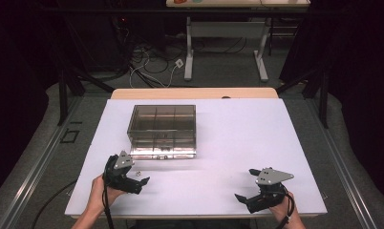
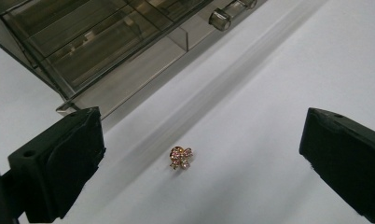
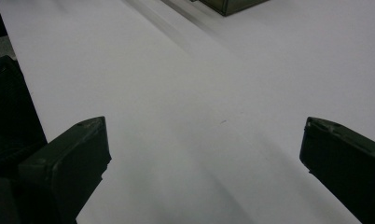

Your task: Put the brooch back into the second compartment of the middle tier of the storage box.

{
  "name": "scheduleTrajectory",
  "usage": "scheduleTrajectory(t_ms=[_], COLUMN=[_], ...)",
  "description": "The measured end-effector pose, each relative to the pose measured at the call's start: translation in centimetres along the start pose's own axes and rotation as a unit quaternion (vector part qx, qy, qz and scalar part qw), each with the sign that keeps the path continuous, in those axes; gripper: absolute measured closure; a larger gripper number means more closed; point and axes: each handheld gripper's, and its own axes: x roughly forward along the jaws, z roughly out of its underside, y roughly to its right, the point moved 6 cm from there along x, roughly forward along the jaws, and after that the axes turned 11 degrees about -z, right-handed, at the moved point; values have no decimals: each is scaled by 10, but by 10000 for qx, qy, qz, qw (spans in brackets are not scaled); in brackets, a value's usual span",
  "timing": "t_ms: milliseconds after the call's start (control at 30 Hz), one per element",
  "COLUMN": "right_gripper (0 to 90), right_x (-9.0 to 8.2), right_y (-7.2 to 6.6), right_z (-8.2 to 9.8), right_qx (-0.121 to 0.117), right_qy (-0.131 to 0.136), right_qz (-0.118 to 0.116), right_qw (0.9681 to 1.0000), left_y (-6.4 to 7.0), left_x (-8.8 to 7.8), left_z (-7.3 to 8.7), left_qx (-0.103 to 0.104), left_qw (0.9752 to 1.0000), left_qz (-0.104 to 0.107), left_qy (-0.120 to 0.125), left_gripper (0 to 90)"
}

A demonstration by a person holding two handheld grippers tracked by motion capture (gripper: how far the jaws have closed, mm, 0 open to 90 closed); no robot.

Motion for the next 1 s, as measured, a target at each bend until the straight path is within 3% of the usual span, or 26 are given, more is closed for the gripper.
scheduleTrajectory(t_ms=[100,233,700,867,1000], right_gripper=[9,9,10,10,10], right_x=[0,0,1,1,2], right_y=[0,0,0,-1,-1], right_z=[0,-1,0,0,0], right_qx=[5,4,-6,10,2], right_qy=[-7,75,17,18,11], right_qz=[-1,32,14,0,2], right_qw=[10000,10000,10000,10000,10000], left_y=[-6,-11,-6,-5,-7], left_x=[-3,-5,6,12,15], left_z=[-2,-1,8,11,13], left_qx=[-160,-345,-165,-146,-171], left_qw=[9998,9993,9992,9988,9982], left_qz=[-78,-29,-25,-79,20], left_qy=[88,108,-361,-453,-570], left_gripper=[40,168,457,524,572])
